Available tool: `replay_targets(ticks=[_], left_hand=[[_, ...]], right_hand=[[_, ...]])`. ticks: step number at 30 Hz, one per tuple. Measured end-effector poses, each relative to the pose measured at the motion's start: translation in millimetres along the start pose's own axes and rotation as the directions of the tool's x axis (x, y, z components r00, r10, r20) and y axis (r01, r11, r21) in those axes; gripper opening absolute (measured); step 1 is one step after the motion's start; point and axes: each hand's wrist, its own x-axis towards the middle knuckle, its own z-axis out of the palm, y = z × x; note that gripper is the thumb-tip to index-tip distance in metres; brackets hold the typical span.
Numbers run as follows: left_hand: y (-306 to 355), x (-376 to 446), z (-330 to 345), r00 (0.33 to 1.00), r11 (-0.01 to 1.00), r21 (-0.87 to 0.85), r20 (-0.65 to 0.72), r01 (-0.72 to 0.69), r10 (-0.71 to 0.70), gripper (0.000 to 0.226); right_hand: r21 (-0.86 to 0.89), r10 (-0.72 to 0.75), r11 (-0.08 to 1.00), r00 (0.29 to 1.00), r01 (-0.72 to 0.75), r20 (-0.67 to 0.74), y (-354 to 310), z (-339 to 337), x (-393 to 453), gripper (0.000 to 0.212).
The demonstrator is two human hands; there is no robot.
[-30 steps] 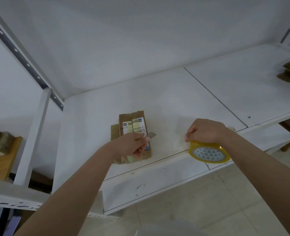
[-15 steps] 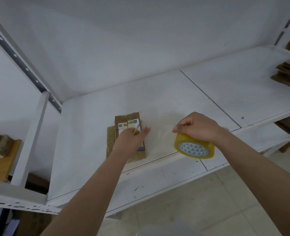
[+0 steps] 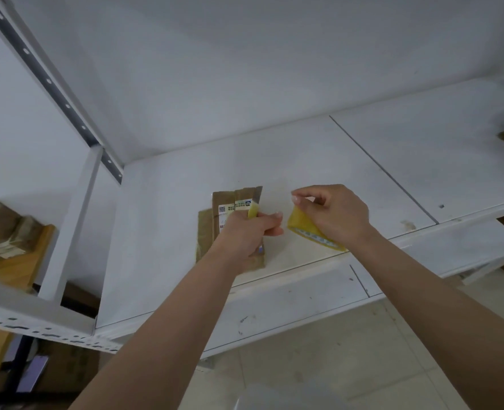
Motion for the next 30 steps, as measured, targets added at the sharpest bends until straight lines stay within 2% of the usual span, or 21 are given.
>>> replay_targets(ticks=[3, 6, 8, 9, 11, 14, 17, 20, 22, 23, 25, 26, 27, 30], left_hand=[[-2, -4, -15, 0.998, 0.994, 0.093, 0.010, -0.061, 0.060, 0.024], [-7, -6, -35, 0.997, 0.991, 0.103, 0.026, -0.079, 0.077, 0.019], [-13, 0, -56, 0.987, 0.983, 0.155, -0.109, -0.103, 0.121, 0.019], [-18, 3, -69, 0.965, 0.964, 0.244, -0.205, -0.110, 0.162, 0.021], [-35, 9, -98, 0.912, 0.871, 0.490, -0.339, -0.037, 0.230, 0.023], [-76, 13, -133, 0.898, 0.654, 0.742, -0.379, 0.149, 0.225, 0.027], [-111, 10, -144, 0.918, 0.548, 0.806, -0.364, 0.224, 0.160, 0.031], [-121, 6, -143, 0.911, 0.465, 0.862, -0.339, 0.201, 0.234, 0.041], [-111, 6, -140, 0.866, 0.559, 0.826, -0.329, 0.072, 0.375, 0.041], [-102, 7, -137, 0.830, 0.618, 0.783, -0.294, -0.075, 0.473, 0.037], [-81, 10, -126, 0.752, 0.637, 0.661, -0.164, -0.396, 0.638, 0.029], [-72, 12, -119, 0.723, 0.613, 0.597, -0.078, -0.517, 0.686, 0.027], [-64, 14, -112, 0.704, 0.585, 0.543, 0.017, -0.602, 0.710, 0.027], [-65, 20, -101, 0.716, 0.527, 0.517, 0.286, -0.675, 0.637, 0.024]], right_hand=[[-0.150, -0.092, 0.985, 0.993, 0.081, -0.070, -4, 13, 0, 0.022], [-0.259, -0.173, 0.956, 0.979, 0.140, -0.108, -3, 23, 1, 0.025], [-0.328, -0.204, 0.932, 0.973, 0.158, -0.110, 3, 27, 3, 0.027], [-0.353, -0.201, 0.924, 0.972, 0.147, -0.120, 7, 27, 4, 0.027], [-0.397, -0.184, 0.911, 0.972, 0.112, -0.147, 17, 29, 7, 0.027], [-0.508, -0.130, 0.859, 0.987, 0.065, -0.094, 36, 38, 1, 0.034], [-0.515, -0.017, 0.857, 0.999, -0.007, -0.042, 48, 53, -11, 0.039], [-0.551, 0.077, 0.829, 0.995, -0.099, -0.063, 47, 62, -15, 0.042], [-0.479, 0.004, 0.873, 0.985, -0.088, -0.174, 35, 60, -12, 0.040], [-0.402, -0.088, 0.916, 0.971, -0.008, -0.220, 26, 58, -11, 0.036], [-0.229, -0.328, 0.933, 0.918, 0.278, -0.223, 6, 56, -10, 0.032], [-0.151, -0.423, 0.904, 0.889, 0.400, -0.174, -4, 58, -12, 0.031], [-0.085, -0.468, 0.883, 0.878, 0.462, -0.099, -12, 62, -15, 0.028], [0.003, -0.415, 0.909, 0.901, 0.418, 0.126, -20, 83, -32, 0.019]])
